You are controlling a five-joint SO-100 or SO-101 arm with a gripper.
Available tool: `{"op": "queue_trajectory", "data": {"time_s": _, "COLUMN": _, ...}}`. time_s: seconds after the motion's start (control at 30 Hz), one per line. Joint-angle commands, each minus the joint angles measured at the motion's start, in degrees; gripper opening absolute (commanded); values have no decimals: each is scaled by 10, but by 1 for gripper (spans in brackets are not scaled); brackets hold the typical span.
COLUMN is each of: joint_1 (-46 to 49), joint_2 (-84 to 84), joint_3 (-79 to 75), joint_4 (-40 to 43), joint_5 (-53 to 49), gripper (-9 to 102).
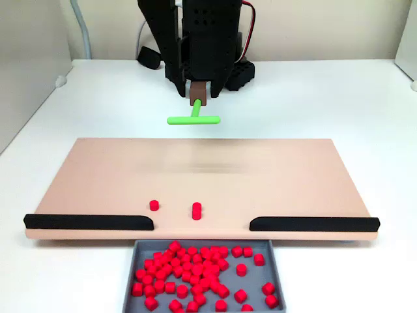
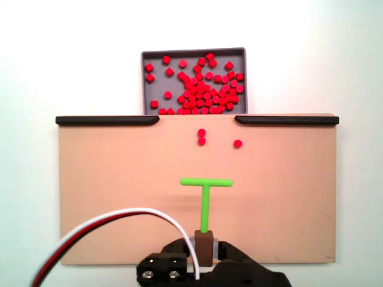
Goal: Gather the right side granules
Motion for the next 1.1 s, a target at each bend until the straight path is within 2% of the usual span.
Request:
{"op": "queue_trajectory", "data": {"time_s": 0.0, "joint_1": 0, "joint_2": 3, "joint_3": -17, "joint_4": -3, "joint_5": -10, "gripper": 0}}
{"op": "queue_trajectory", "data": {"time_s": 1.07, "joint_1": -17, "joint_2": -1, "joint_3": -13, "joint_4": -3, "joint_5": 8, "gripper": 0}}
